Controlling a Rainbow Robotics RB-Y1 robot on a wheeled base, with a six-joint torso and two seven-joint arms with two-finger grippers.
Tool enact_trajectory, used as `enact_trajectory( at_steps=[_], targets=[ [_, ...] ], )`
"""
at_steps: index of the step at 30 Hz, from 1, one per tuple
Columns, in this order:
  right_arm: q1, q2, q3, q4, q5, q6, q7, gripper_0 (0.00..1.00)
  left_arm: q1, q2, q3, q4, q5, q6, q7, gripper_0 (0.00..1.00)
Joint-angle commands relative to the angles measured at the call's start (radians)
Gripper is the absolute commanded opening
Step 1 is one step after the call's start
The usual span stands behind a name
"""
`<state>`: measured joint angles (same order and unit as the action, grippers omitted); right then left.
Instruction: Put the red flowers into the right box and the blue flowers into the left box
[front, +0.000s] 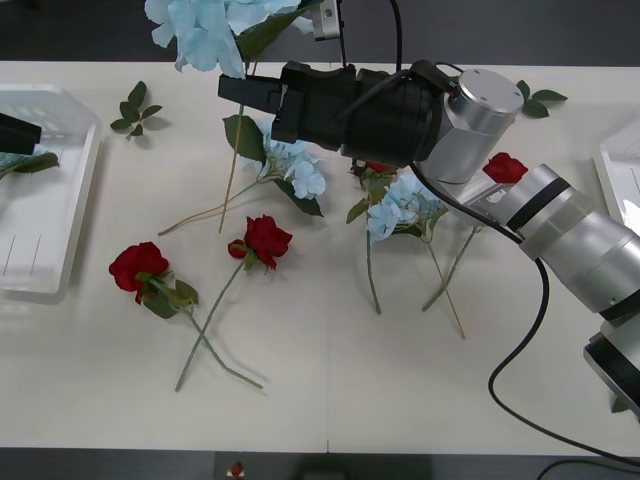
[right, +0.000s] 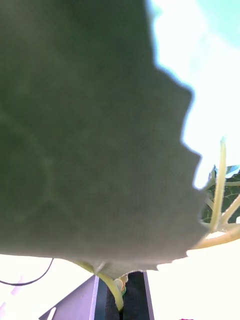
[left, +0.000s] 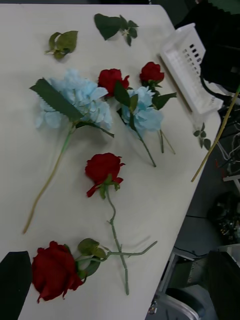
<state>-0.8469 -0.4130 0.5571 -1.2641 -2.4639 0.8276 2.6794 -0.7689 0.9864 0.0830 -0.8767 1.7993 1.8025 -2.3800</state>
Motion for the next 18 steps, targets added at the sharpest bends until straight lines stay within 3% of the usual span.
enact_trajectory(
  at_steps=[1, 7, 18],
  targets=[
    [-0.035, 0.017, 0.006, -0.018, -0.006, -0.002, 0.026, 0.00, -0.053, -0.054, -0.077, -0.022, 0.141, -0.006, 0.027, 1.00],
    [-0.035, 0.023, 0.006, -0.018, -0.006, -0.004, 0.026, 0.00, -0.089, -0.160, -0.155, -0.022, 0.265, -0.017, 0.059, 1.00],
    [-0.035, 0.037, 0.006, -0.018, -0.006, -0.025, 0.026, 0.00, -0.106, -0.321, -0.166, -0.038, 0.284, -0.003, 0.102, 1.00]
  ],
)
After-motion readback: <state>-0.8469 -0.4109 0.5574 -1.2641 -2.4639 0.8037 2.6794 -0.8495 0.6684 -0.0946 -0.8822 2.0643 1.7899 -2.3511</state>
